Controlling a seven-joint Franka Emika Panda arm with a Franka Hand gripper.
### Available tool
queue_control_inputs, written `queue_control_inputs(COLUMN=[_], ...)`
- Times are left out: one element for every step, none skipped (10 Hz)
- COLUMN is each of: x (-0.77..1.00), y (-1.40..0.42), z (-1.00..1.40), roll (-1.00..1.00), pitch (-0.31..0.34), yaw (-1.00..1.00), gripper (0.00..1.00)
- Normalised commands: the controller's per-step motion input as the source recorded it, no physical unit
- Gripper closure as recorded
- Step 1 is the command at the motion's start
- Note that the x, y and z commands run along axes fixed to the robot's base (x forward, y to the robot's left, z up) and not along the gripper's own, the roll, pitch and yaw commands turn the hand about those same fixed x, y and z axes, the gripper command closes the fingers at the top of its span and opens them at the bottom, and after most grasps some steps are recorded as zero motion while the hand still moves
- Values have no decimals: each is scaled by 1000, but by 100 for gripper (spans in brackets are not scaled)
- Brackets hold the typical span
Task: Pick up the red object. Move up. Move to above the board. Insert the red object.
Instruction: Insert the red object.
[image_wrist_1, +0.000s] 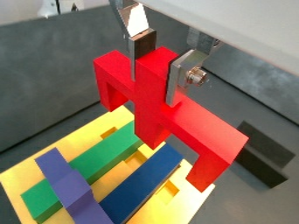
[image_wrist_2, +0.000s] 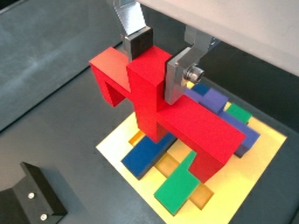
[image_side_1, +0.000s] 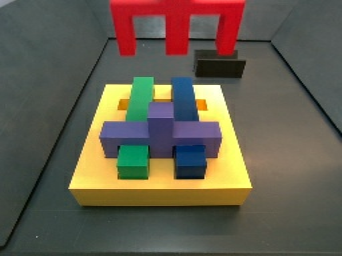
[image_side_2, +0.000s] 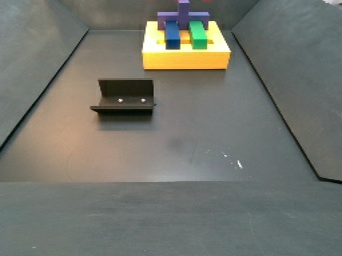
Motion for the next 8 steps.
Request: queue_control_inputs(x=[-189, -251, -243, -183, -40, 154, 200, 231], y=[169, 123, 23, 0, -3, -91, 0, 0], z=[-863, -749, -611, -506, -380, -97, -43, -57], roll=[-33, -91, -6, 0, 0, 70, 113, 103], pitch=[-117, -177, -206, -204, -134, 0, 1, 4], yaw=[0, 0, 0, 23, 40, 17, 0, 0], gripper=[100, 100, 100, 100, 100, 100, 100, 100])
